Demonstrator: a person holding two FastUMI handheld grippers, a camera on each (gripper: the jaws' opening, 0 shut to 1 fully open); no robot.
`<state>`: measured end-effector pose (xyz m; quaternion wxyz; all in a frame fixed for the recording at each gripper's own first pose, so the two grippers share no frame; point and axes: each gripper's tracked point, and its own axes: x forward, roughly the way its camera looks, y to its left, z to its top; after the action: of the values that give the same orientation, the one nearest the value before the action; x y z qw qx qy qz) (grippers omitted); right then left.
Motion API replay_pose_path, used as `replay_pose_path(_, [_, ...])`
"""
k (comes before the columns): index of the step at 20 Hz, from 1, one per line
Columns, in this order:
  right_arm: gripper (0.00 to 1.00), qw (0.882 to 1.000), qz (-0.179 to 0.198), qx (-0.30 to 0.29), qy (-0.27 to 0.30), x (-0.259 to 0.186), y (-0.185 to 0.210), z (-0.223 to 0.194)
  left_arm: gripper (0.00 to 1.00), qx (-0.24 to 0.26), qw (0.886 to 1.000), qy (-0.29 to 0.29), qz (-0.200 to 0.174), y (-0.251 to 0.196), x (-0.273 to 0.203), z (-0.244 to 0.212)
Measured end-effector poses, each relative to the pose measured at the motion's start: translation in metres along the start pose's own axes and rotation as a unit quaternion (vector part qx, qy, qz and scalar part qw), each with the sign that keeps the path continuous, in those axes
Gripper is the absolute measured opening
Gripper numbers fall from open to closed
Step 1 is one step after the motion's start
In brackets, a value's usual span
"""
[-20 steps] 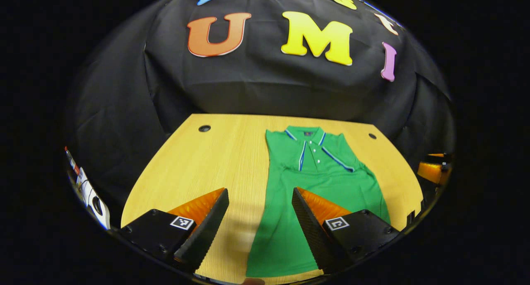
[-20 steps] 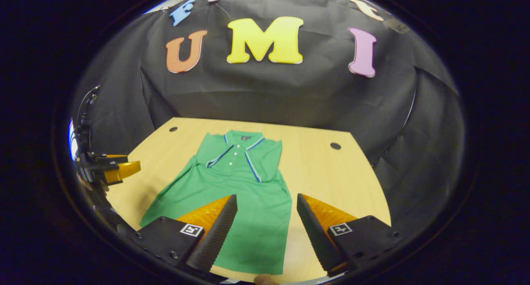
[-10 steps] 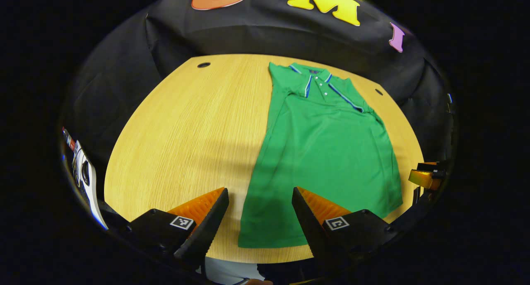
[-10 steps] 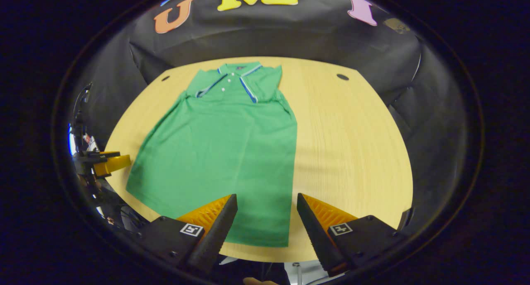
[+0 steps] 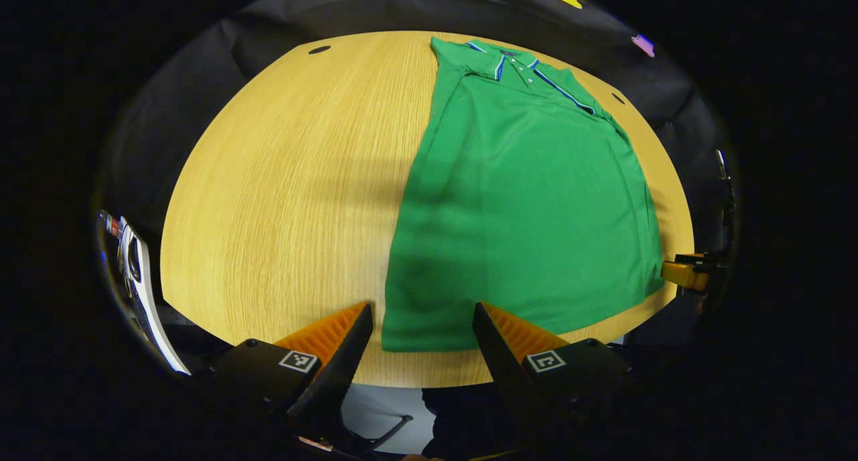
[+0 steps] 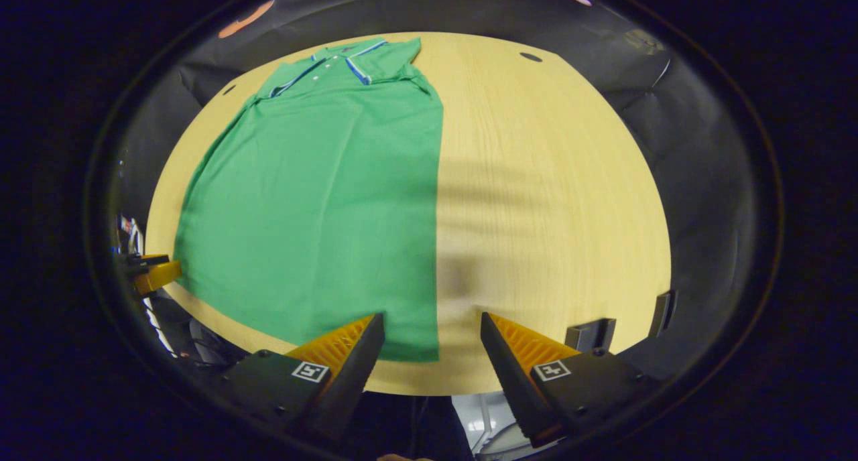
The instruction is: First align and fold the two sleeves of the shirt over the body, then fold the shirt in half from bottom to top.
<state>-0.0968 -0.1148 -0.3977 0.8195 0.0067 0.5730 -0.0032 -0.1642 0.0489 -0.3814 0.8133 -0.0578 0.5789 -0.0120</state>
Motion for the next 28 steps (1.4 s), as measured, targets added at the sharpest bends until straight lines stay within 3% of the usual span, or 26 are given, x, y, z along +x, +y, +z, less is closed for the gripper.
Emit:
replay_pose_path(4, [0.94, 0.999, 0.019, 0.003, 0.042, 0.008, 0.016, -0.014, 0.93, -0.008, 0.999, 0.032, 0.016, 0.011, -0.002, 0.002])
replay_pose_path(8, [0.82, 0.998, 0.013, 0.01, 0.065, 0.01, 0.024, -0.011, 0.94, -0.011, 0.997, 0.076, 0.015, 0.018, -0.01, 0.015])
replay_pose_path(9, [0.86, 0.998, 0.013, 0.014, 0.067, 0.012, 0.025, -0.011, 0.94, -0.012, 0.996, 0.084, 0.014, 0.012, -0.005, 0.007])
replay_pose_path(10, [0.63, 0.997, 0.012, 0.017, 0.07, 0.008, 0.025, -0.009, 0.94, -0.011, 0.996, 0.09, 0.014, 0.017, -0.005, 0.006])
replay_pose_path(15, [0.37, 0.997, 0.017, 0.018, 0.079, 0.007, 0.027, -0.007, 0.92, -0.001, 0.995, 0.103, 0.011, 0.016, -0.013, 0.013])
replay_pose_path(17, [0.36, 0.996, 0.021, 0.01, 0.089, 0.008, 0.029, -0.008, 0.81, 0.004, 0.994, 0.105, 0.007, 0.017, -0.01, 0.014])
replay_pose_path(18, [0.32, 0.996, 0.022, 0.003, 0.091, 0.008, 0.029, -0.009, 0.67, 0.003, 0.994, 0.107, 0.007, 0.016, -0.012, 0.013])
replay_pose_path(21, [0.36, 0.996, 0.023, -0.001, 0.092, 0.009, 0.03, -0.007, 0.57, 0.0, 0.994, 0.112, 0.003, 0.013, -0.011, 0.015])
replay_pose_path(22, [0.32, 0.996, 0.023, -0.003, 0.087, 0.009, 0.03, -0.006, 0.49, -0.004, 0.994, 0.112, 0.001, 0.011, -0.01, 0.014])
replay_pose_path(24, [0.04, 0.996, 0.031, 0.023, 0.083, 0.008, 0.032, -0.003, 0.42, -0.004, 0.994, 0.11, -0.003, 0.006, -0.01, 0.014])
replay_pose_path(26, [0.07, 0.996, 0.039, 0.025, 0.082, 0.008, 0.032, -0.003, 0.23, -0.006, 0.994, 0.11, -0.009, 0.001, -0.01, 0.015])
replay_pose_path(28, [0.07, 0.994, 0.052, 0.035, 0.088, 0.007, 0.035, -0.006, 0.11, -0.015, 0.994, 0.11, -0.005, 0.001, -0.009, 0.015])
